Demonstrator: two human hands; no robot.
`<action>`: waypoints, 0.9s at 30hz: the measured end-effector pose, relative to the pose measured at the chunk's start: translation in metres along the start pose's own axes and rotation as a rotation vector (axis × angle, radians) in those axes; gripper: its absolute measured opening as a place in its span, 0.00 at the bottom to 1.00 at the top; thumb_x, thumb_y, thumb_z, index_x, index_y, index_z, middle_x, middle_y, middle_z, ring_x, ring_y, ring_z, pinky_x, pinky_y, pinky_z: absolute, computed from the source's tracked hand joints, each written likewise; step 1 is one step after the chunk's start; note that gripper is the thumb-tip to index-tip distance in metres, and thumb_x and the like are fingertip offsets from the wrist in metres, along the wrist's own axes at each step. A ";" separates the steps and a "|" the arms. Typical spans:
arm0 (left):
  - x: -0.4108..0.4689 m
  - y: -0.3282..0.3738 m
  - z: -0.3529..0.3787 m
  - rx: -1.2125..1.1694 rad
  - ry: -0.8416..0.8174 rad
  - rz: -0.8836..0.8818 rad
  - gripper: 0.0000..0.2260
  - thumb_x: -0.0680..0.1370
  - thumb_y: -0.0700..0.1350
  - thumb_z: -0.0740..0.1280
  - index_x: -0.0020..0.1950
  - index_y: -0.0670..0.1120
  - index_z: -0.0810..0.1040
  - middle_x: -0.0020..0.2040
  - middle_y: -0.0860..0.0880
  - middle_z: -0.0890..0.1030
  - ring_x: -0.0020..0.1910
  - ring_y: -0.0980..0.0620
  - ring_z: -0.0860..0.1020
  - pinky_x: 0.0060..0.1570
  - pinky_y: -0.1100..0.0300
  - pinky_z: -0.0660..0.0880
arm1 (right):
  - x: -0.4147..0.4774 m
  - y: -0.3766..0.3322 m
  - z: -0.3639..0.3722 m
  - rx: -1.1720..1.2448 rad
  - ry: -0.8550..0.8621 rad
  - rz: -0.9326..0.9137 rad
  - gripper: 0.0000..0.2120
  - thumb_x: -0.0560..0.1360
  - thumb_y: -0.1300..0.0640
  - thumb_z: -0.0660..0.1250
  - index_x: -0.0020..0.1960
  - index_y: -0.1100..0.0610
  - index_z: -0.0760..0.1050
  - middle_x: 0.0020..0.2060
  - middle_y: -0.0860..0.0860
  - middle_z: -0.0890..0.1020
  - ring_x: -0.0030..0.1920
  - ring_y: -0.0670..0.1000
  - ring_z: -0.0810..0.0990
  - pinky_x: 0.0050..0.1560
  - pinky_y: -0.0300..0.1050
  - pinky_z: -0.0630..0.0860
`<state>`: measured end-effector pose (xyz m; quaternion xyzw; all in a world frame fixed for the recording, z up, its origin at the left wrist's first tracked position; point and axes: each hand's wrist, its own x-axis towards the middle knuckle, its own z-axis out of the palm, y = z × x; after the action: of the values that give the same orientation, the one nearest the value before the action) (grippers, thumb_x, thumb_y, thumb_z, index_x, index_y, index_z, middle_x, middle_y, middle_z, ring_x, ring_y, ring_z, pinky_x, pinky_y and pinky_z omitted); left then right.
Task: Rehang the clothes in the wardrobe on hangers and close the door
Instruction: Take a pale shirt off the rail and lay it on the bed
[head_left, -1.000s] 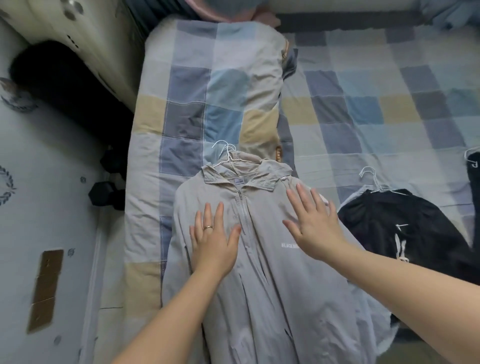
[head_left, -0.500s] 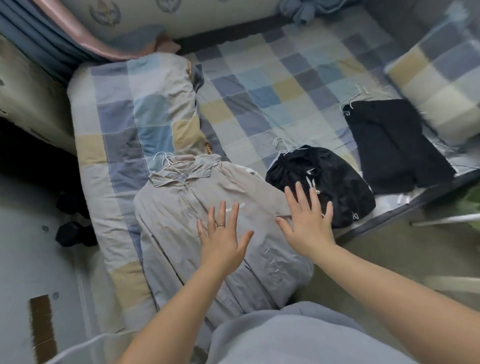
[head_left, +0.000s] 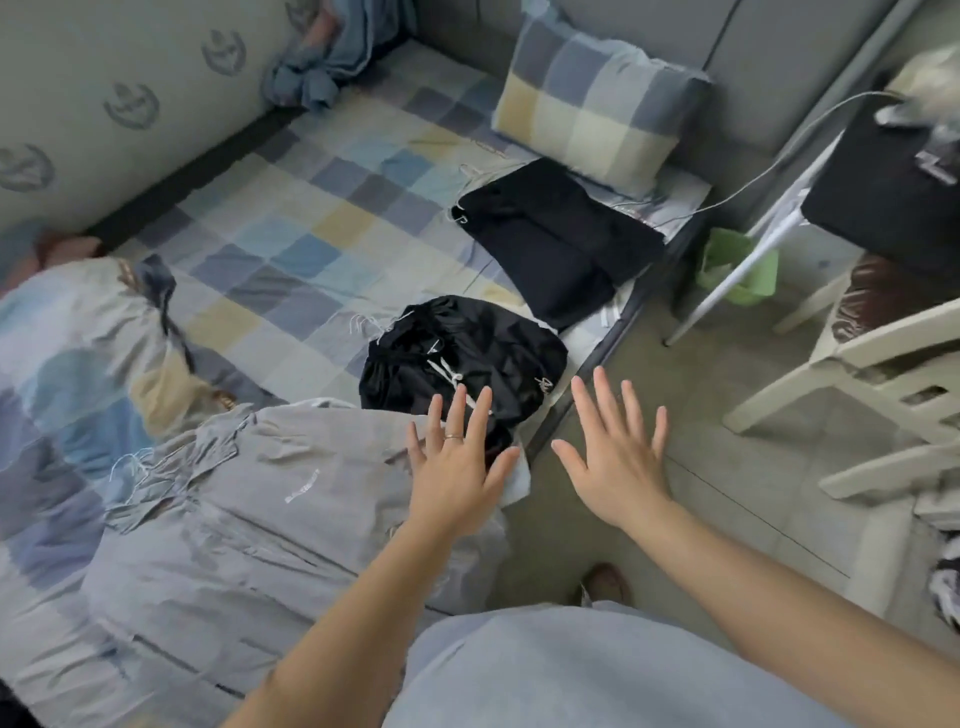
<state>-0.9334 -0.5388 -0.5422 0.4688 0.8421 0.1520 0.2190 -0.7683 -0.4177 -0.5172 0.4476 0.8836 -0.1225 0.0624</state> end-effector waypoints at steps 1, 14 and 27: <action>0.007 0.022 0.008 0.014 -0.009 0.025 0.32 0.80 0.69 0.49 0.79 0.64 0.37 0.82 0.55 0.40 0.79 0.51 0.33 0.75 0.40 0.35 | -0.002 0.024 -0.005 0.014 0.009 0.023 0.35 0.79 0.35 0.47 0.79 0.45 0.36 0.79 0.45 0.37 0.79 0.56 0.39 0.73 0.69 0.40; 0.091 0.297 0.119 0.144 -0.176 0.386 0.33 0.77 0.71 0.44 0.80 0.63 0.40 0.82 0.53 0.45 0.80 0.50 0.38 0.76 0.40 0.38 | -0.054 0.314 -0.057 0.142 0.098 0.466 0.35 0.79 0.34 0.47 0.79 0.44 0.36 0.80 0.47 0.39 0.79 0.56 0.41 0.74 0.68 0.41; 0.154 0.526 0.213 0.278 -0.436 0.982 0.31 0.78 0.71 0.41 0.77 0.65 0.33 0.82 0.55 0.40 0.79 0.49 0.34 0.74 0.41 0.32 | -0.108 0.454 -0.069 0.258 0.278 1.024 0.34 0.79 0.34 0.46 0.78 0.41 0.33 0.79 0.43 0.37 0.79 0.54 0.37 0.73 0.67 0.38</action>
<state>-0.5154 -0.1259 -0.5167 0.8514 0.4721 0.0229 0.2275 -0.3383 -0.2238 -0.4998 0.8368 0.5302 -0.1235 -0.0590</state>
